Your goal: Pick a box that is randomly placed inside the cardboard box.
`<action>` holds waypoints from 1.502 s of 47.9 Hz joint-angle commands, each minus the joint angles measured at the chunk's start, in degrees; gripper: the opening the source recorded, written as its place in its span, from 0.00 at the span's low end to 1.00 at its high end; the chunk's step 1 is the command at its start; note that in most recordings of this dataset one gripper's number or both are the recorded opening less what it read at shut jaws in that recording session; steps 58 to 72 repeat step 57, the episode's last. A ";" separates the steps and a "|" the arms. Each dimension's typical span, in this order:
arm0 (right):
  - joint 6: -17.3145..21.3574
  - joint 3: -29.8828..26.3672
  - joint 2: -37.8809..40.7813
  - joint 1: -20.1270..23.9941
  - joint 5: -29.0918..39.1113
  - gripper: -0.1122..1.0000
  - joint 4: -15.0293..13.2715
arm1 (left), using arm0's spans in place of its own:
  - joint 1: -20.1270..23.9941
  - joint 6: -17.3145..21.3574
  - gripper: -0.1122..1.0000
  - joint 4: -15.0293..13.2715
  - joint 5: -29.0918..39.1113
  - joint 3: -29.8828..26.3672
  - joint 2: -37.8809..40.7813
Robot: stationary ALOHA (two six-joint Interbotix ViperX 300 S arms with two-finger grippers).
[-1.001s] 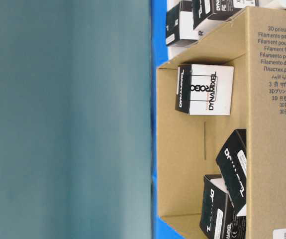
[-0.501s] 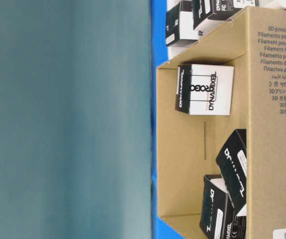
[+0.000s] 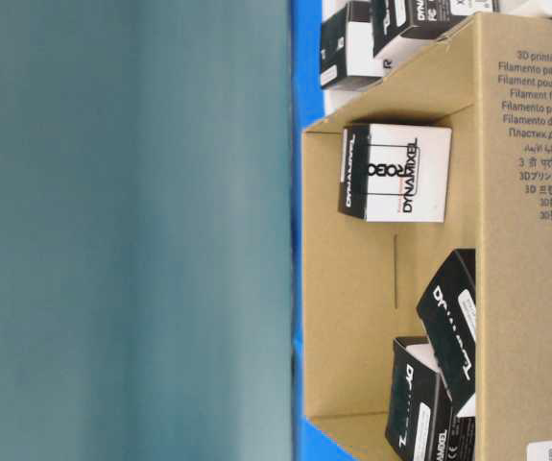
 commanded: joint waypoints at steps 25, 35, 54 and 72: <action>0.18 0.35 0.70 0.35 -2.99 0.99 1.05 | -0.44 -1.05 0.04 0.18 0.00 -0.09 0.35; 0.79 0.70 1.23 0.35 -3.52 0.99 0.97 | -0.88 -0.62 0.04 0.18 -0.09 -0.26 0.18; 2.11 0.70 1.23 0.35 -3.16 0.99 1.32 | -0.97 -0.44 0.04 0.18 0.44 0.53 0.53; 2.20 0.79 1.23 0.35 -2.46 0.99 1.32 | -0.97 -0.26 0.04 0.18 0.44 0.44 0.53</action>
